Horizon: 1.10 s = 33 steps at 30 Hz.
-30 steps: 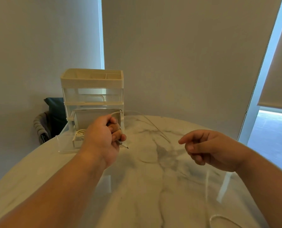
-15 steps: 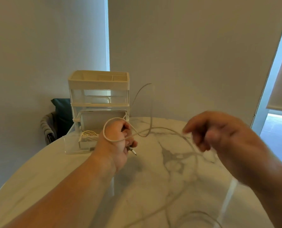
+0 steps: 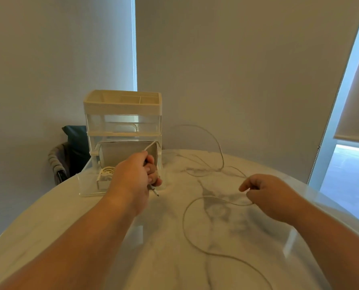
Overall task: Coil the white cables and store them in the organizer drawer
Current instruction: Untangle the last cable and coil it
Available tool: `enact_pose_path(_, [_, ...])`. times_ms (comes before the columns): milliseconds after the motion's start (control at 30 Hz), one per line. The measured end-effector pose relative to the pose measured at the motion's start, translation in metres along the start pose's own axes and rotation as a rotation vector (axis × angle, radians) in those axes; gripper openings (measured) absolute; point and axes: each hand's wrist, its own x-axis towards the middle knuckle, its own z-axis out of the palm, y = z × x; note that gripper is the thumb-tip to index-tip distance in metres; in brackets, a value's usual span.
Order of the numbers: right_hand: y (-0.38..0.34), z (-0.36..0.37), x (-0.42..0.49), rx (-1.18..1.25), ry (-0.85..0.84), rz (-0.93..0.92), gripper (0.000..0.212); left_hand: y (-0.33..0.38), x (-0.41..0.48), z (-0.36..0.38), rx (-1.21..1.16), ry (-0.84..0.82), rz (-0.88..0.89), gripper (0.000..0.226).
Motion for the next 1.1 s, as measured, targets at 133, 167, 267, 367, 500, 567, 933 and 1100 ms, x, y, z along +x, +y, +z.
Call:
enact_pose_path(133, [0.018, 0.014, 0.012, -0.078, -0.087, 0.061, 0.018, 0.002, 0.001, 0.000, -0.035, 0.011, -0.003, 0.031])
enact_pose_path(167, [0.016, 0.017, 0.012, -0.086, -0.096, 0.047, 0.011, 0.002, -0.001, 0.001, -0.026, 0.004, -0.004, 0.031])
enact_pose_path(267, [0.003, 0.023, 0.007, -0.066, -0.080, -0.010, 0.012, -0.003, -0.003, 0.004, 0.024, -0.036, -0.019, 0.033])
enact_pose_path(367, [-0.004, 0.025, 0.003, -0.043, -0.036, -0.054, 0.029, -0.006, -0.005, 0.006, 0.071, -0.079, -0.016, 0.033])
enact_pose_path(500, [-0.012, 0.024, -0.003, 0.117, 0.032, -0.142, 0.041, -0.008, -0.010, 0.006, 0.294, -0.154, 0.062, 0.036])
enact_pose_path(567, [-0.016, 0.024, -0.006, 0.199, 0.071, -0.170, 0.038, -0.013, -0.012, 0.005, 0.647, -0.178, 0.185, 0.043])
enact_pose_path(933, [-0.022, 0.027, -0.010, 0.132, 0.022, -0.236, 0.010, -0.023, -0.026, 0.017, 0.384, -0.473, 0.005, 0.066])
enact_pose_path(1100, [-0.020, 0.028, -0.012, 0.215, 0.022, -0.305, 0.012, -0.029, -0.021, 0.018, 0.518, -0.355, 0.070, 0.048])
